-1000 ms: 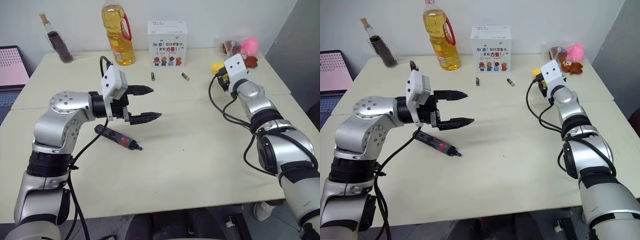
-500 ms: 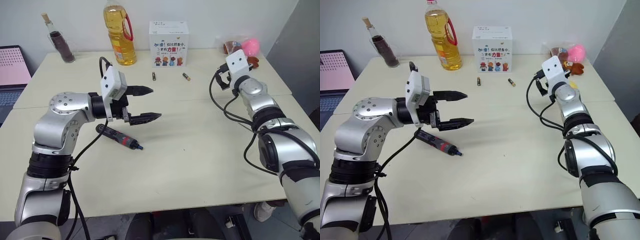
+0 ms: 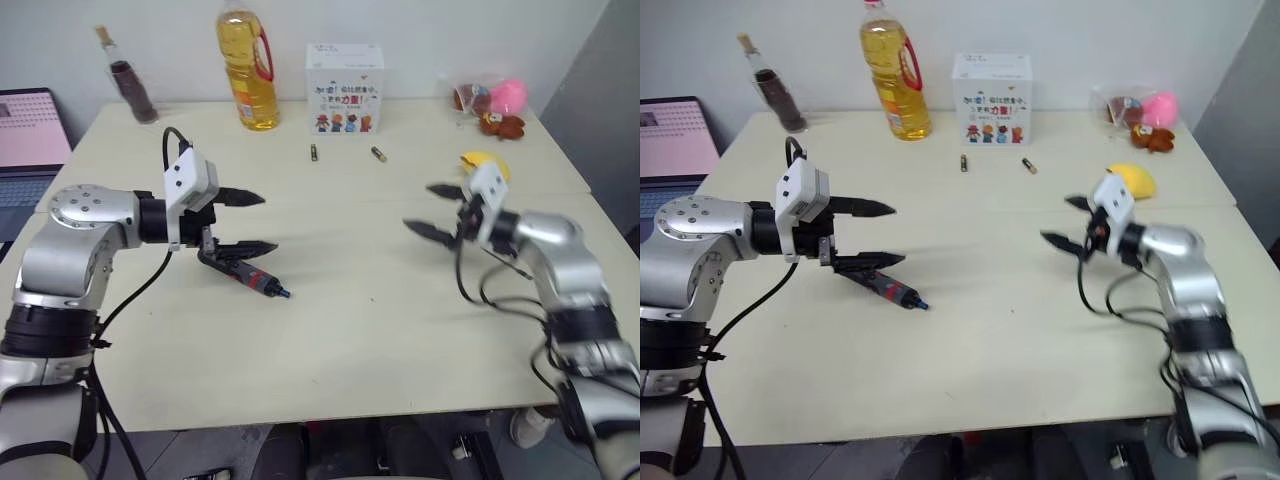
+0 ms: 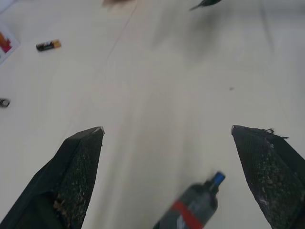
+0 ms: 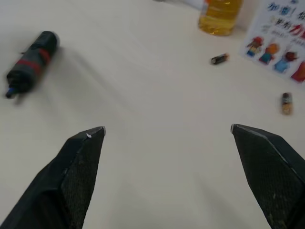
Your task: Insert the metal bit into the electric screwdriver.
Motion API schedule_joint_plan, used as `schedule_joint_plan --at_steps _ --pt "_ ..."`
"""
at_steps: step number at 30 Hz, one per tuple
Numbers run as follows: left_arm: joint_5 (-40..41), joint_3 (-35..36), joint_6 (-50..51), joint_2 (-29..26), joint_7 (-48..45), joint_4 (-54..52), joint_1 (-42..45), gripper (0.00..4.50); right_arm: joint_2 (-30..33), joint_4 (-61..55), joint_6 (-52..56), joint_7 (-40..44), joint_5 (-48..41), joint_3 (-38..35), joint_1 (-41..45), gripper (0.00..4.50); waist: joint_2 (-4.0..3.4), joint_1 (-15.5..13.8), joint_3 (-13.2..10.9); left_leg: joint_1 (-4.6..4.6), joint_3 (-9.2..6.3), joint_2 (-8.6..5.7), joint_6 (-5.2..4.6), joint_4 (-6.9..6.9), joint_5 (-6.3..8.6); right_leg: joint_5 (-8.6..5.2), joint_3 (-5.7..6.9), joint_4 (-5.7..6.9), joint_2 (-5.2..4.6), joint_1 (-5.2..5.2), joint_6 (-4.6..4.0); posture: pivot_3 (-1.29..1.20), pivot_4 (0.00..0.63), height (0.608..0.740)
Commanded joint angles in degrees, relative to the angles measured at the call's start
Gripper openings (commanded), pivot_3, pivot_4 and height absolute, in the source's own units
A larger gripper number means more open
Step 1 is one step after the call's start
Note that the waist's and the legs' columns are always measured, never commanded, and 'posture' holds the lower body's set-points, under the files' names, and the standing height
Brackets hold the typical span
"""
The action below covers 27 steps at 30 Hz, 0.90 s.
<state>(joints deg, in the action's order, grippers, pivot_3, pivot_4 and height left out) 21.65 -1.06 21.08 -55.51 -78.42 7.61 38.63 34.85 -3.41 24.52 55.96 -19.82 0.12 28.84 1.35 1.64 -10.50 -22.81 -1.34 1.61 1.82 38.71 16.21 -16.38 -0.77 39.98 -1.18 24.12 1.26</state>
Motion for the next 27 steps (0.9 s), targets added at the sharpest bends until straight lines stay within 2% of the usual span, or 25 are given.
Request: schedule_joint_plan --at_steps 1,4,5,8,13,18,22,24,27 --pt "-2.66 -2.26 -4.00 -3.08 -7.41 3.35 3.76 4.50 0.72 -16.11 7.78 -2.91 -6.16 -1.79 -5.20 4.45 0.00 -0.02 0.00 0.00 0.00 -0.06 -0.01 0.06 0.01 0.01 0.05 0.01 0.06 -0.06 -0.01 0.00 0.150 0.740" --pt "-7.11 -6.58 -11.70 -4.61 -12.85 8.07 6.37 4.50 0.33 -23.72 11.36 -6.17 -8.29 -2.10 -10.04 4.45 0.01 -0.01 0.00 0.05 0.01 -0.08 -0.02 0.12 0.01 0.03 0.13 0.06 0.15 -0.11 -0.05 0.00 0.150 0.740" --pt "-9.15 -9.86 -17.24 -5.39 -13.73 10.60 7.75 4.50 0.12 -26.47 12.79 -7.59 -9.23 -2.19 -11.99 4.45 0.01 -0.02 0.00 0.03 0.02 -0.08 -0.02 0.12 0.01 0.03 0.15 0.05 0.16 -0.11 -0.05 0.00 0.150 0.740" --pt "-12.85 -16.58 -27.15 -4.37 -14.08 16.69 12.02 4.50 -0.47 -31.61 15.37 -11.01 -10.57 -1.98 -15.91 4.45 0.01 -0.25 0.00 -0.01 0.01 -0.07 -0.02 0.12 0.01 0.03 0.17 0.02 0.19 -0.09 -0.05 0.00 0.150 0.740" --pt "-16.80 -24.73 -36.16 -1.35 -14.08 22.41 16.56 4.50 -1.12 -36.36 16.69 -15.22 -10.59 -1.50 -19.94 4.45 0.02 -0.28 0.01 -0.03 0.01 -0.10 -0.02 0.17 0.01 0.03 0.15 0.03 0.16 -0.10 -0.05 0.00 0.150 0.740" --pt "-20.30 -27.41 -41.04 4.34 -14.08 26.71 19.50 4.50 -0.09 -41.42 16.82 -16.83 -11.27 -1.14 -24.68 4.45 0.03 -0.31 0.02 -0.06 0.00 -0.11 -0.03 0.18 0.01 0.03 0.17 0.02 0.16 -0.10 -0.05 0.00 0.150 0.740" --pt "-22.26 -29.12 -43.86 5.40 -14.08 28.08 19.84 4.50 0.63 -42.74 16.67 -17.21 -11.71 -1.01 -25.97 4.45 0.04 0.27 0.02 -0.05 -0.01 -0.08 -0.03 0.18 0.02 0.03 0.15 0.02 0.21 -0.10 -0.05 0.00 0.150 0.740" --pt "-27.09 -29.77 -46.79 5.69 -13.49 29.36 20.04 4.50 0.95 -43.41 16.49 -16.91 -12.52 -1.42 -26.63 4.45 0.04 0.33 0.02 -0.01 -0.02 -0.05 -0.04 0.16 0.02 0.03 0.12 0.04 0.26 -0.10 -0.05 0.00 0.150 0.740" --pt "-29.94 -29.25 -45.30 7.73 -11.72 29.42 20.13 4.50 3.21 -44.27 14.50 -14.43 -12.06 -1.31 -27.76 4.45 0.04 0.05 0.02 -0.03 -0.04 -0.05 -0.04 0.16 0.02 0.03 0.16 0.02 0.30 -0.10 -0.05 0.00 0.150 0.740"
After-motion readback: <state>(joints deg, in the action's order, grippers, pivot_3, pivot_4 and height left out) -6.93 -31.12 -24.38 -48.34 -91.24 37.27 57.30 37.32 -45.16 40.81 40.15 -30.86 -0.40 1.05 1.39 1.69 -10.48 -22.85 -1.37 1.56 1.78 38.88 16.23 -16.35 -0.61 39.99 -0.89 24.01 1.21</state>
